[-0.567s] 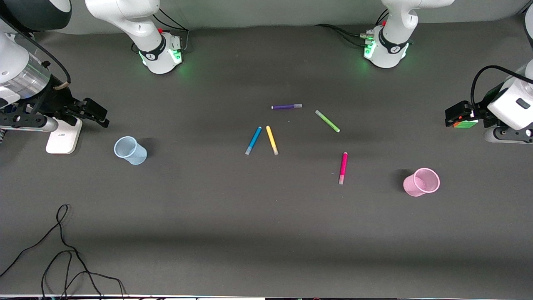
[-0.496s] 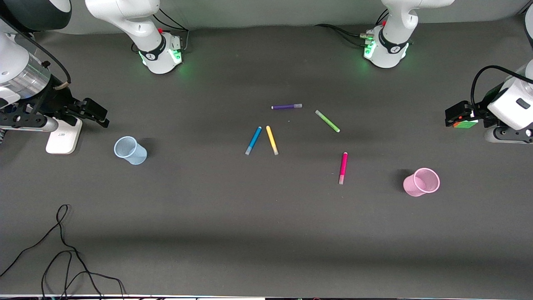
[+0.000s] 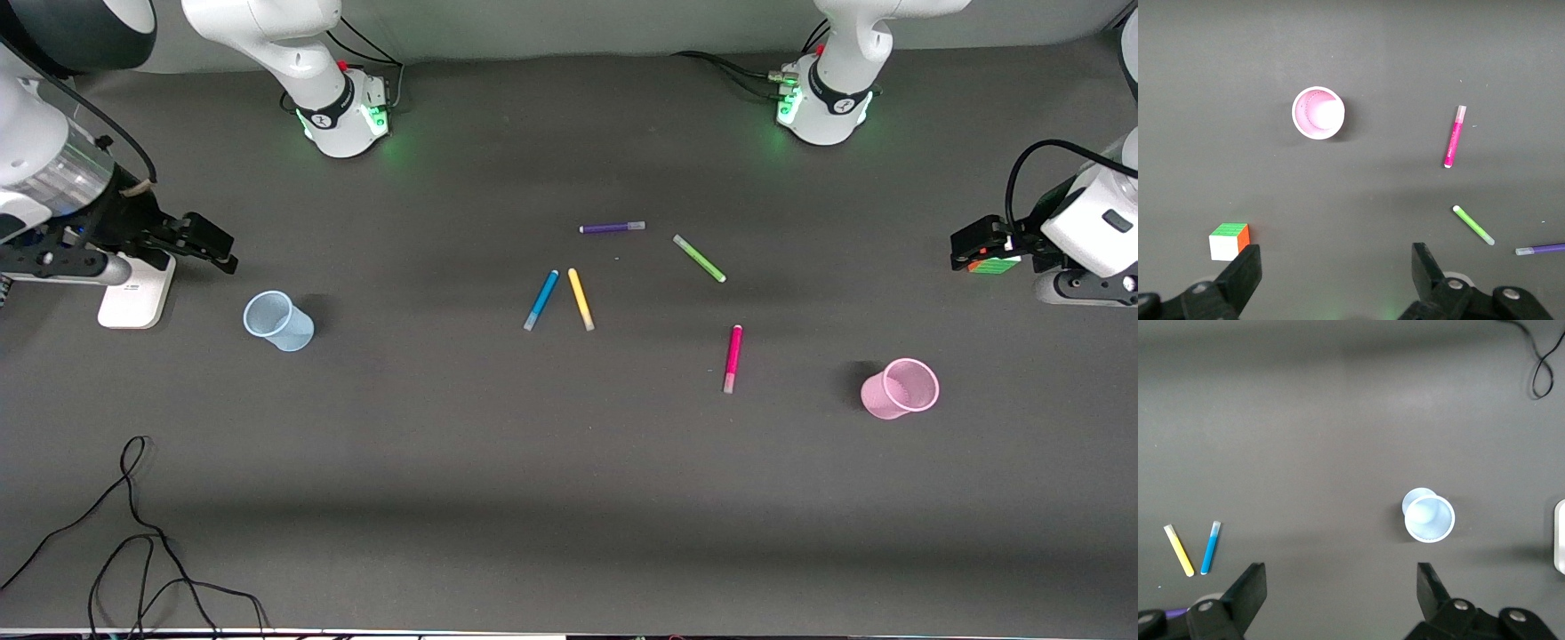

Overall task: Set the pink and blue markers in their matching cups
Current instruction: 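Reach the right gripper toward the blue marker while the left gripper starts moving, then grasp the blue marker with the right gripper while the left gripper reaches the pink marker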

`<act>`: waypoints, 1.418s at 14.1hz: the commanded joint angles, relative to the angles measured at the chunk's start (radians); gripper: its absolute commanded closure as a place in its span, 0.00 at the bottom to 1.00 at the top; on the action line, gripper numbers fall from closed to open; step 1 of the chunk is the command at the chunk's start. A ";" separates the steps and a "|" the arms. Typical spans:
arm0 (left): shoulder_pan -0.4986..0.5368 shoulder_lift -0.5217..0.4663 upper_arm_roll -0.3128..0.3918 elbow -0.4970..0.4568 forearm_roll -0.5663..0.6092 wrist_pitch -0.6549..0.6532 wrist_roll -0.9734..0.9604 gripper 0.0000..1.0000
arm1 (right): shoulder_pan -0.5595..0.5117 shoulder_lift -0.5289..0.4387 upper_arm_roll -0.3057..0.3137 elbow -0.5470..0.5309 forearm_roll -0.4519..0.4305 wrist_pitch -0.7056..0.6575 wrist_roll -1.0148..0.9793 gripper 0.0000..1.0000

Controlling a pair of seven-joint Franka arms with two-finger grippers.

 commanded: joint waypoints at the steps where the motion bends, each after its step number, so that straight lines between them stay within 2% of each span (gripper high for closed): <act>1: 0.003 0.002 -0.001 0.013 -0.005 0.002 0.014 0.00 | 0.033 0.108 -0.002 0.006 0.068 0.016 -0.009 0.00; 2: 0.004 0.002 -0.001 0.013 -0.006 0.002 0.014 0.00 | 0.037 0.160 0.000 0.013 0.117 0.018 -0.010 0.00; 4: 0.003 0.000 -0.001 0.013 -0.006 0.000 0.014 0.00 | 0.040 0.273 0.019 0.047 0.129 0.015 0.020 0.00; 8: 0.001 0.002 -0.001 0.014 -0.006 0.000 0.014 0.00 | 0.037 0.450 0.168 0.067 0.135 0.007 0.186 0.00; 10: -0.006 0.002 -0.004 0.016 -0.009 0.000 0.004 0.00 | 0.037 0.560 0.219 0.128 0.187 0.012 0.261 0.00; 11: -0.019 -0.001 -0.008 0.016 -0.011 -0.004 -0.008 0.00 | 0.038 0.615 0.230 0.160 0.210 0.016 0.302 0.00; 14: -0.042 0.000 -0.089 0.016 -0.014 -0.011 -0.057 0.00 | 0.089 0.755 0.248 0.283 0.220 0.030 0.413 0.00; 17: -0.058 0.008 -0.149 0.005 -0.065 -0.008 -0.187 0.00 | 0.135 0.808 0.250 0.289 0.282 0.133 0.493 0.00; 20: -0.088 0.008 -0.160 -0.024 -0.065 0.021 -0.187 0.00 | 0.181 0.869 0.250 0.288 0.298 0.242 0.569 0.00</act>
